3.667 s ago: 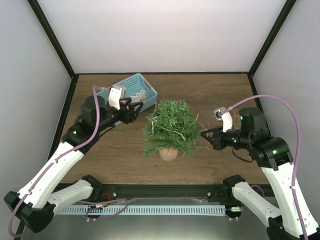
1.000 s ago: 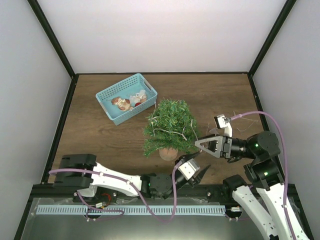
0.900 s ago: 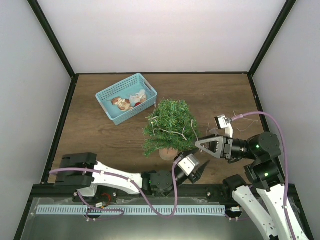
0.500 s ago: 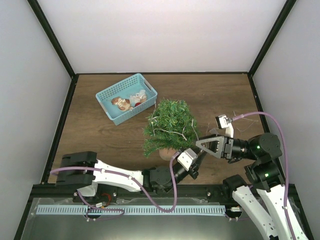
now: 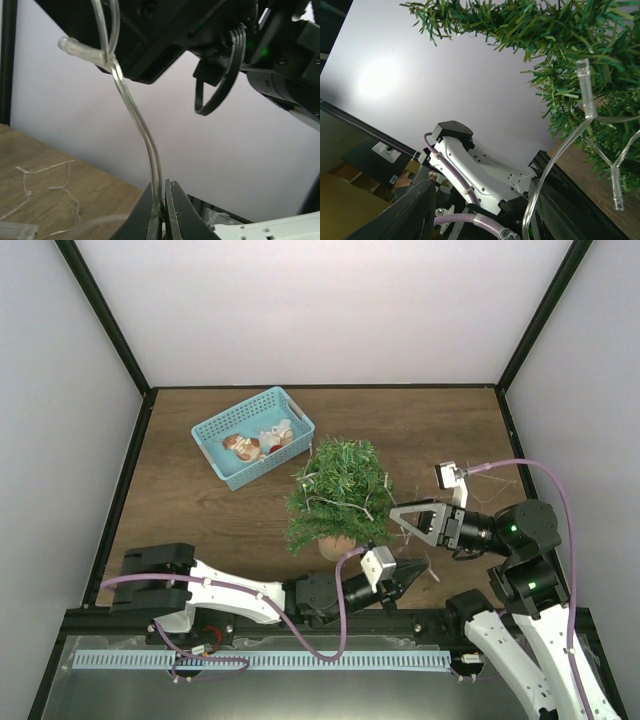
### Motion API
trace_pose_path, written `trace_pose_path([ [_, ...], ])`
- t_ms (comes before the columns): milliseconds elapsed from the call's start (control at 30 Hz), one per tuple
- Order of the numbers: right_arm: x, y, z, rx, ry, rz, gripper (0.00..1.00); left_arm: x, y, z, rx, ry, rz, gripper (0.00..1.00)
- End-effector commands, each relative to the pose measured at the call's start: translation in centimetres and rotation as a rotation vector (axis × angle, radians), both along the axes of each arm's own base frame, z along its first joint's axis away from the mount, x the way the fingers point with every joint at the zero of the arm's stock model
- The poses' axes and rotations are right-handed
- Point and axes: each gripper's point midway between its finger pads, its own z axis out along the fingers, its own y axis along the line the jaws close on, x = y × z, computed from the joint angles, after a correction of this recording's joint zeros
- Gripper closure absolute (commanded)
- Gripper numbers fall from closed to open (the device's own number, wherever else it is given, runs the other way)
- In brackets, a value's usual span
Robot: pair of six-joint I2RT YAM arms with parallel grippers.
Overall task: Decorate the small christmas tree
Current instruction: Wrap the decoration item around the Christmas tree.
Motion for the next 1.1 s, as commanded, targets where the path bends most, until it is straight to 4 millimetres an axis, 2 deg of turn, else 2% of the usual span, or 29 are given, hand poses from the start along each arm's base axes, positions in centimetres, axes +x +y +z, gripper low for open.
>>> trace_pose_path([
  [0, 0.3, -0.3, 1.4, 0.011, -0.056, -0.041, 0.47, -1.0, 0.5, 1.4, -0.092, 0.059, -0.084, 0.96],
  [133, 0.5, -0.3, 1.1, 0.004, -0.049, -0.05, 0.47, -1.2, 0.8, 1.2, -0.095, 0.061, -0.099, 0.96],
  [233, 0.5, -0.3, 0.9, -0.003, -0.047, -0.054, 0.47, -1.1, 1.7, 0.0, -0.059, 0.106, -0.097, 0.96],
  [367, 0.9, -0.5, -0.3, -0.058, -0.067, -0.092, 0.47, -0.7, 4.2, -2.0, 0.001, 0.174, -0.069, 0.96],
  [433, 1.6, -0.6, -1.6, -0.094, -0.047, -0.126, 0.47, -0.3, 5.8, -2.1, 0.019, 0.199, -0.042, 0.96],
  [600, 1.8, -0.5, -3.5, -0.104, -0.022, -0.122, 0.48, 0.8, 9.1, -3.2, 0.07, 0.259, 0.029, 0.96],
  [867, 2.4, -1.0, -4.9, -0.173, -0.044, -0.178, 0.51, 2.5, 14.2, -5.1, 0.134, 0.347, 0.154, 0.96],
  [967, 2.7, -1.3, -4.7, -0.191, -0.072, -0.208, 0.51, 2.4, 15.3, -5.5, 0.157, 0.347, 0.151, 0.96],
  [1067, 3.3, -1.5, -4.7, -0.221, -0.119, -0.245, 0.51, 1.0, 15.1, -4.9, 0.169, 0.28, 0.055, 0.96],
])
